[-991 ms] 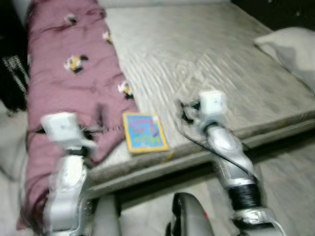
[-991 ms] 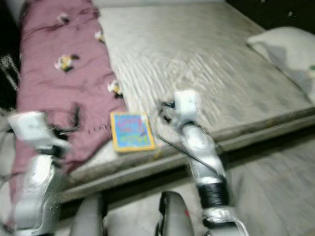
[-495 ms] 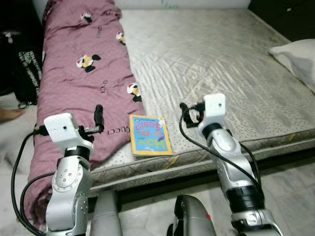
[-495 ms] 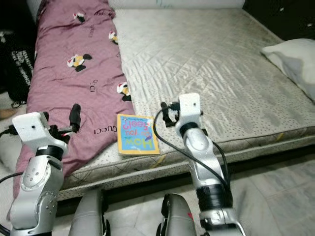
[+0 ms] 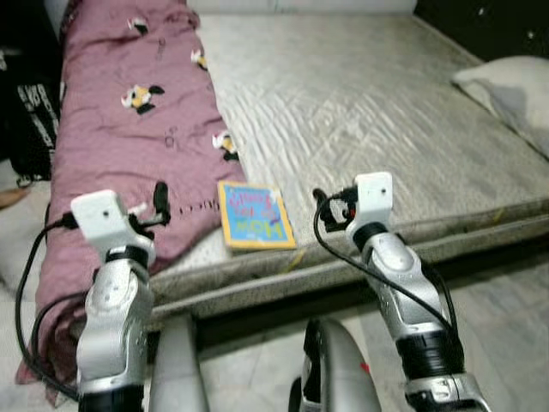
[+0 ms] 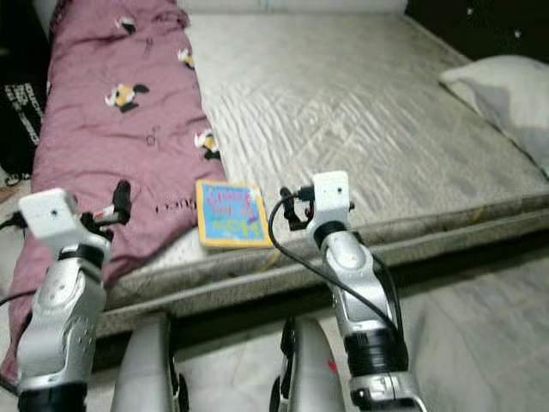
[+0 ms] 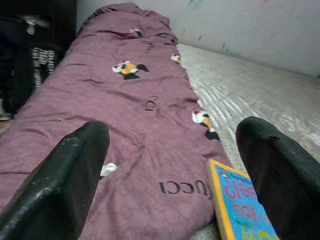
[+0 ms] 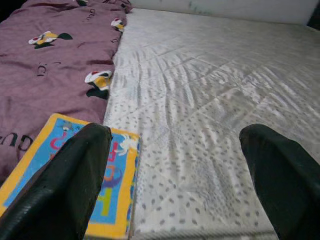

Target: Clean up the room

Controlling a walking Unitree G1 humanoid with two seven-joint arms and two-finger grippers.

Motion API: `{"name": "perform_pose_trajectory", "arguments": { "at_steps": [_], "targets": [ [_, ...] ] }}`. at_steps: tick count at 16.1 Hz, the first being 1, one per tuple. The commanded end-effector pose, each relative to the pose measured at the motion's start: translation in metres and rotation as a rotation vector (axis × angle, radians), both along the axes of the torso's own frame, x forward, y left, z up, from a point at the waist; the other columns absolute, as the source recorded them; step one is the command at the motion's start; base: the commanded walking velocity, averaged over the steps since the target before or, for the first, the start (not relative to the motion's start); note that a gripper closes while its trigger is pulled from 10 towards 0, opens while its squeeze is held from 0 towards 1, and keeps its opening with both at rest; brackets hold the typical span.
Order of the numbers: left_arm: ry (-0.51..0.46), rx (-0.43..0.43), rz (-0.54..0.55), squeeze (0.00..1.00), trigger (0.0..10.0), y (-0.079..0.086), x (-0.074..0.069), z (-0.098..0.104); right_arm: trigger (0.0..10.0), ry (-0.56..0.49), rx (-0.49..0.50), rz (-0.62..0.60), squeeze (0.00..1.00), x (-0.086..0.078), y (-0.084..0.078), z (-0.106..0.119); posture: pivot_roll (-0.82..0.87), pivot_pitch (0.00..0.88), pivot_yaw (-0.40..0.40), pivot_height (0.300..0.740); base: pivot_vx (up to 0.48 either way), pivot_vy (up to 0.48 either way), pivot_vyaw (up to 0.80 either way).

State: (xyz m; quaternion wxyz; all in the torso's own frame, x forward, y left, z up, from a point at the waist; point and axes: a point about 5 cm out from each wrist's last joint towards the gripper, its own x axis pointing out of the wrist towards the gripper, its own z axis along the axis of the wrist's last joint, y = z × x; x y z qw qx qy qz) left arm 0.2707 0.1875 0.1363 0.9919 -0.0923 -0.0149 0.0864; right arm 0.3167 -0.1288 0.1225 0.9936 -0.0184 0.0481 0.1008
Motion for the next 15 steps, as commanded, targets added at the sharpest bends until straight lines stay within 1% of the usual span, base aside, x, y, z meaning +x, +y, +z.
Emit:
{"name": "perform_pose_trajectory", "arguments": {
  "at_steps": [1, 2, 3, 6, 7, 8, 9, 14, 15],
  "targets": [
    [-0.006, -0.014, -0.002, 0.0, 10.0, -0.001, 0.005, 0.001, 10.0, -0.019, -0.001, -0.013, 0.0, 0.0, -0.005, 0.006, -0.03, 0.09, -0.086, 0.567, 0.0, 0.0, 0.0],
    [-0.009, -0.02, -0.004, 0.0, 10.0, 0.0, 0.011, 0.001, 10.0, -0.028, -0.012, -0.015, 0.0, 0.001, -0.006, 0.007, -0.04, 0.087, -0.082, 0.567, 0.0, 0.0, 0.0],
    [0.001, -0.058, 0.015, 0.0, 10.0, 0.002, 0.018, -0.001, 10.0, -0.037, -0.019, -0.022, 0.0, 0.0, -0.008, 0.008, -0.05, 0.09, -0.077, 0.567, 0.0, 0.0, 0.0],
    [0.031, -0.07, 0.029, 0.0, 10.0, 0.005, 0.026, -0.005, 10.0, -0.023, -0.028, -0.027, 0.0, -0.007, -0.013, 0.006, -0.06, 0.1, -0.071, 0.567, 0.0, 0.0, 0.0],
    [0.029, -0.06, 0.017, 0.0, 10.0, 0.006, 0.029, -0.004, 10.0, -0.022, -0.029, -0.027, 0.0, -0.009, -0.012, 0.007, -0.07, 0.128, -0.061, 0.567, 0.0, 0.0, 0.0],
    [0.04, -0.06, 0.014, 0.0, 10.0, 0.006, 0.031, -0.007, 10.0, -0.011, -0.017, -0.025, 0.0, -0.012, -0.013, 0.006, -0.07, 0.126, -0.06, 0.567, 0.0, 0.0, 0.0],
    [0.044, -0.056, 0.016, 0.0, 10.0, 0.007, 0.031, -0.007, 10.0, -0.012, -0.008, -0.022, 0.0, -0.012, -0.013, 0.005, -0.07, 0.126, -0.06, 0.562, 0.0, 0.0, 0.0],
    [0.032, -0.058, 0.026, 0.0, 10.0, 0.009, 0.037, -0.004, 10.0, 0.002, -0.014, -0.019, 0.0, -0.015, -0.012, 0.004, -0.07, 0.135, -0.059, 0.507, 0.0, 0.0, 0.0],
    [0.032, -0.061, 0.031, 0.0, 10.0, 0.01, 0.038, -0.004, 10.0, 0.002, -0.013, -0.021, 0.0, -0.015, -0.012, 0.004, -0.07, 0.132, -0.058, 0.507, 0.0, 0.0, 0.0]
  ]
}}
